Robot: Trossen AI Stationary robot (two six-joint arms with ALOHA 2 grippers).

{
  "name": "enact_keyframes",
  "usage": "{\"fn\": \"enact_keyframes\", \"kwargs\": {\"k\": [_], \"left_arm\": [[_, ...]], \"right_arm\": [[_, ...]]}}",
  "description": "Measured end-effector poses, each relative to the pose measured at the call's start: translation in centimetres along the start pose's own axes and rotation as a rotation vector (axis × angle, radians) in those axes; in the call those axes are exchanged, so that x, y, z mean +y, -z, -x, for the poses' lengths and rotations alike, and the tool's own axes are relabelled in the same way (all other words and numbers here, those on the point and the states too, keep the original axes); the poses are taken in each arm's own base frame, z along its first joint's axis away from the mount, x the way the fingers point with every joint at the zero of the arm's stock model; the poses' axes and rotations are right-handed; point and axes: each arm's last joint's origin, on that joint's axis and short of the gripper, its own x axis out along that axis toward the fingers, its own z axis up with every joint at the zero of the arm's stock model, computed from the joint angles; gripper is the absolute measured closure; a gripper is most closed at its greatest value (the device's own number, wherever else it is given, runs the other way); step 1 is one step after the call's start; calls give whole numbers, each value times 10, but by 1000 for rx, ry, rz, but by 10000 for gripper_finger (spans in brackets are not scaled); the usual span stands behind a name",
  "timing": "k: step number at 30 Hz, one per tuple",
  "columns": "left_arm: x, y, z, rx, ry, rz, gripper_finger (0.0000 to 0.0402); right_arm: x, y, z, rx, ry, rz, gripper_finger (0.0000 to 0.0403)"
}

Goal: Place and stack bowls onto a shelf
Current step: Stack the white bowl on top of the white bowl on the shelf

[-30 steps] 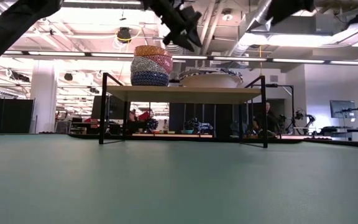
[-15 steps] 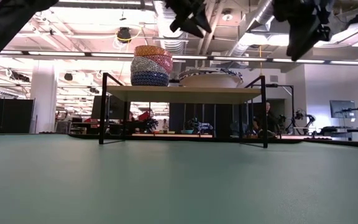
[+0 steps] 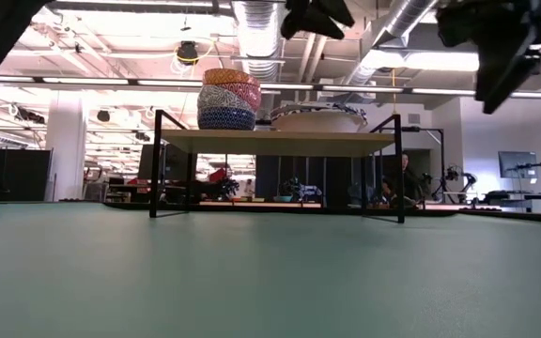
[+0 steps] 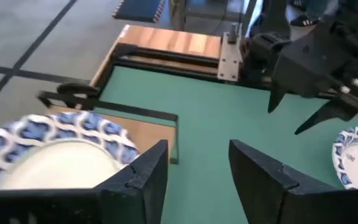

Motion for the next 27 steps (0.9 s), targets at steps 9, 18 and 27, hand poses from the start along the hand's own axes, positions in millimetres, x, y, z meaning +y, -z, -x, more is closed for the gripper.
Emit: {"fn": "enact_keyframes", "kwargs": {"k": [9,18,27], "left_arm": [[-35,63,50,-264,48,139,276],[-59,155,70,-318,177,364,274],[-98,190,63,-199,268,312,273]], "right_arm": [[13,43,-8,5,-97,-16,147],[13,74,-42,38,-127,-38,147],[12,97,-67,80,-182,20,147]]}}
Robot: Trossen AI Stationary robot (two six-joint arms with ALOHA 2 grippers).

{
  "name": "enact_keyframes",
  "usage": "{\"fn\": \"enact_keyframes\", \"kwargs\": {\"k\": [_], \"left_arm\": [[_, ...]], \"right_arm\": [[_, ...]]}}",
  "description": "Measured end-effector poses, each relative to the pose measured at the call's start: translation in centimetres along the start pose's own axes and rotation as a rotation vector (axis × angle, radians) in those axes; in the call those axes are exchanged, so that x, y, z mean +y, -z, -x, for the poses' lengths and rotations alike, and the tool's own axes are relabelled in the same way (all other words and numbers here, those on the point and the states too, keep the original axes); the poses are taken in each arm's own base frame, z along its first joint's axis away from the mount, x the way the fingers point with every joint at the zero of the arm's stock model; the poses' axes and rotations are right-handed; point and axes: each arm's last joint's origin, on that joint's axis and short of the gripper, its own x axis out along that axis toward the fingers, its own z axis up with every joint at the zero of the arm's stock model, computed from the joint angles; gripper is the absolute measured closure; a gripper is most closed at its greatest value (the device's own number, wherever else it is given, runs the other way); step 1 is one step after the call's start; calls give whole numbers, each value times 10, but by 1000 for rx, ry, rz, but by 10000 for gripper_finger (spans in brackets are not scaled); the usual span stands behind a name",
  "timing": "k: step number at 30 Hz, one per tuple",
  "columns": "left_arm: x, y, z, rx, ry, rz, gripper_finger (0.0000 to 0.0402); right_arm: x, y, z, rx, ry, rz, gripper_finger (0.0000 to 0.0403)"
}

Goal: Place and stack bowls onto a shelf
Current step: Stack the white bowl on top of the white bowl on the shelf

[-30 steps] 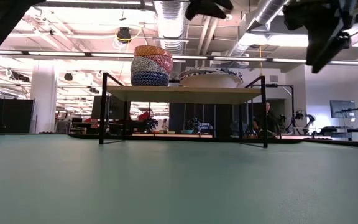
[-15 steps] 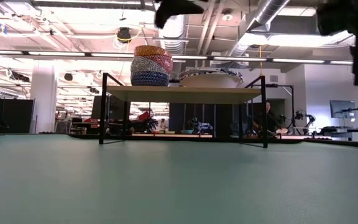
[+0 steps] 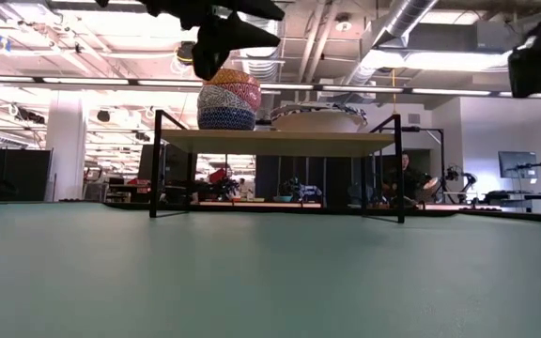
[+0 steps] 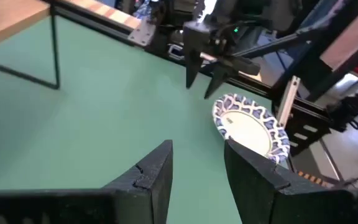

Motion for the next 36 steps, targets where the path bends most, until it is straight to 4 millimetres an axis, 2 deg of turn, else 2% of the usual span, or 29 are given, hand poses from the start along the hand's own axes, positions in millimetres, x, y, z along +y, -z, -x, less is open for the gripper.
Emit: {"fn": "enact_keyframes", "kwargs": {"k": [5,12,20,24,32,36], "left_arm": [[-5,8,-3,34,9,-34,273],[-3,20,-6,165,66,-80,273],[-10,34,-2,278,83,-134,278],[-14,37,-1,283,82,-138,284],[-17,40,1,269,16,-108,287],[-17,38,0,245,12,-102,287]], "right_arm": [[9,15,-5,40,-151,22,147],[11,35,-9,81,-133,129,148],[19,49,-28,103,-95,189,157],[27,47,-36,93,-135,162,203],[42,23,-31,14,-185,105,378],[52,5,-25,-83,-189,90,374]]}}
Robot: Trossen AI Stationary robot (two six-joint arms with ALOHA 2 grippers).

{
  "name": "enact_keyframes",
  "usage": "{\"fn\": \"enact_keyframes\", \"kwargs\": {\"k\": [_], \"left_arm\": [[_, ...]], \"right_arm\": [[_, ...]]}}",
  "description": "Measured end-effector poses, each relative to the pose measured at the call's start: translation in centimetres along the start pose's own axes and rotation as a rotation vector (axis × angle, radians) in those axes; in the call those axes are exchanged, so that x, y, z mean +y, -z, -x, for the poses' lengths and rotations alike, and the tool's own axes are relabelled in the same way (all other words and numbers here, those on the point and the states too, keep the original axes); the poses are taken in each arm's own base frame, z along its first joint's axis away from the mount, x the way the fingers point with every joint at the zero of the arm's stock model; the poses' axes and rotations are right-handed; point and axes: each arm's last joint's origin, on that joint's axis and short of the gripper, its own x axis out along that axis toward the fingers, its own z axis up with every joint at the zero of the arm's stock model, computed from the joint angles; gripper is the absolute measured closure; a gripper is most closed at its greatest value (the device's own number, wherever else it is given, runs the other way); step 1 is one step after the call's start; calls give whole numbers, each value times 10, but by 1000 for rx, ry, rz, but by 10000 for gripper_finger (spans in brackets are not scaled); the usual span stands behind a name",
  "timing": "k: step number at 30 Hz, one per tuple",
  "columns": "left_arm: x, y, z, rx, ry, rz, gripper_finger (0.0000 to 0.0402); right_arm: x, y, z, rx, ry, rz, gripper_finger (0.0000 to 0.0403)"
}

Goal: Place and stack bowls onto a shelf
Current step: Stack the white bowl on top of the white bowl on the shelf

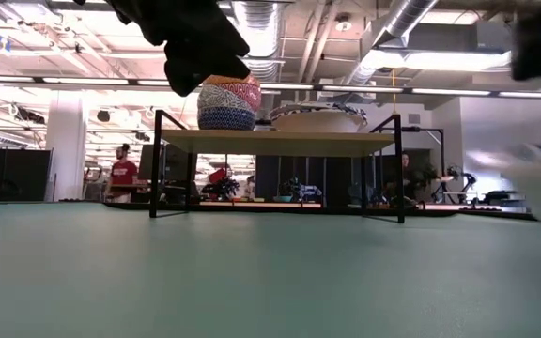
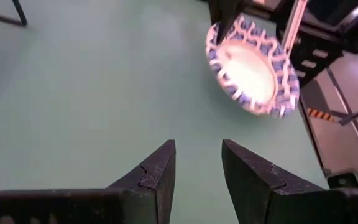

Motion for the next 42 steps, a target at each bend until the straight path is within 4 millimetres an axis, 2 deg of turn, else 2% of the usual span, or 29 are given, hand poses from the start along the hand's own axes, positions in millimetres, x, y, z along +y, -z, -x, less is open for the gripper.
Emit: {"fn": "enact_keyframes", "kwargs": {"k": [4,9,18,22,25,29,37,42], "left_arm": [[0,-6,0,-73,-20,0,287],[1,-18,1,-193,-36,10,275],[20,-29,0,-212,-67,72,180],[28,-32,0,-222,-92,91,165],[32,-33,0,-247,-146,118,181],[34,-36,1,-273,-153,132,229],[35,-41,3,-252,-154,119,380],[34,-57,8,-197,-195,61,397]], "right_arm": [[7,-22,4,-120,9,-55,363],[10,-51,8,-257,37,-85,382],[15,-98,23,-438,112,37,354],[16,-116,31,-477,134,86,365],[16,-129,37,-503,149,117,376],[18,-144,46,-538,164,151,376],[20,-165,61,-555,161,225,367],[19,-172,66,-562,151,209,354]]}}
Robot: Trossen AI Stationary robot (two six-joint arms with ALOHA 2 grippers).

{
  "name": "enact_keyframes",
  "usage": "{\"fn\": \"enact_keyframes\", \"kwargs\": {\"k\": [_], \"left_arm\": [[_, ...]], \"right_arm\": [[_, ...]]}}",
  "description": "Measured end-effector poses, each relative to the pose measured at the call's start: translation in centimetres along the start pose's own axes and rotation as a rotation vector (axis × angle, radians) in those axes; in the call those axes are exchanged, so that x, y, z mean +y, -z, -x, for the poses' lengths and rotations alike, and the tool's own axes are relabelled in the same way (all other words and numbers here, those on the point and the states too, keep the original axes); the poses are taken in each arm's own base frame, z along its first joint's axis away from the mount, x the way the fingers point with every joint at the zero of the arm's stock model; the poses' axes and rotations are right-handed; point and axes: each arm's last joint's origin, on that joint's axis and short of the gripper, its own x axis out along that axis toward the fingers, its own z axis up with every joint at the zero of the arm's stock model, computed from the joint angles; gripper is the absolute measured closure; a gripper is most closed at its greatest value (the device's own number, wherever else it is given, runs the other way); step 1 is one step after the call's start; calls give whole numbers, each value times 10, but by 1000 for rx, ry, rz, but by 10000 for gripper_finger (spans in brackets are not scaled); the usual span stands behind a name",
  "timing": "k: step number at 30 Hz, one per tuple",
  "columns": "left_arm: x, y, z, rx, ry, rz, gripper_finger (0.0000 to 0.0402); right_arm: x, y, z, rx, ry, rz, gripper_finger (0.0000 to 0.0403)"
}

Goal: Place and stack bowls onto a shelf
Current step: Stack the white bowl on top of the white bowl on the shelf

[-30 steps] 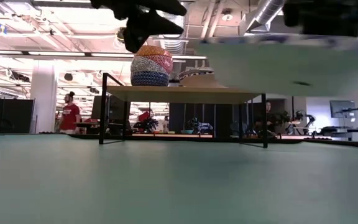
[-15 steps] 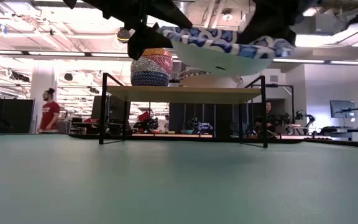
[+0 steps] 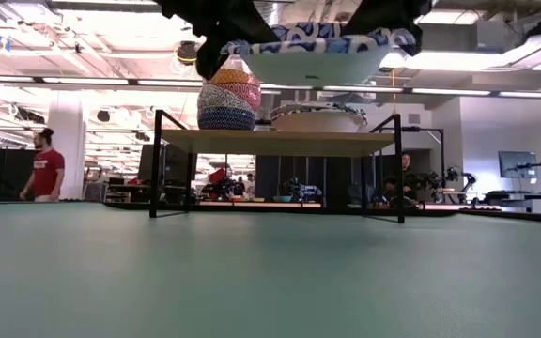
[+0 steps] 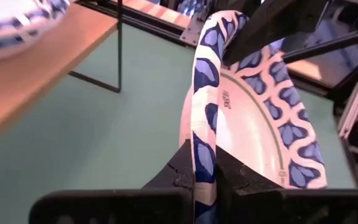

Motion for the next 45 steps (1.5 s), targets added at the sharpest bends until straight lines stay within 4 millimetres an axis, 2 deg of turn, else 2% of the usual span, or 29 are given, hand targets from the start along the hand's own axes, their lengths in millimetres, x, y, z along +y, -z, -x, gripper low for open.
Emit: {"fn": "enact_keyframes", "kwargs": {"k": [4,8,13,17,22,27,33,40,45], "left_arm": [[3,-23,4,59,-39,-57,401],[13,-45,8,77,-82,-93,401],[25,-74,14,31,-112,-97,401],[35,-91,18,-10,-129,-75,401],[46,-103,20,-50,-160,-55,401],[55,-115,15,-159,-160,16,401],[69,-116,-8,-167,-189,43,401],[78,-148,-32,-209,-244,-43,401],[97,-165,-50,-237,-317,-86,401]], "right_arm": [[-1,-9,3,0,9,-2,319],[-4,-23,17,-39,7,1,268],[-13,-46,51,-159,54,-22,205],[-26,-57,84,-241,92,-57,177],[-48,-60,118,-284,113,-89,174],[-69,-57,138,-282,162,-100,176],[-86,-55,142,-262,256,-109,177],[-96,-57,140,-236,303,-78,177],[-100,-56,140,-213,317,-77,177]]}}
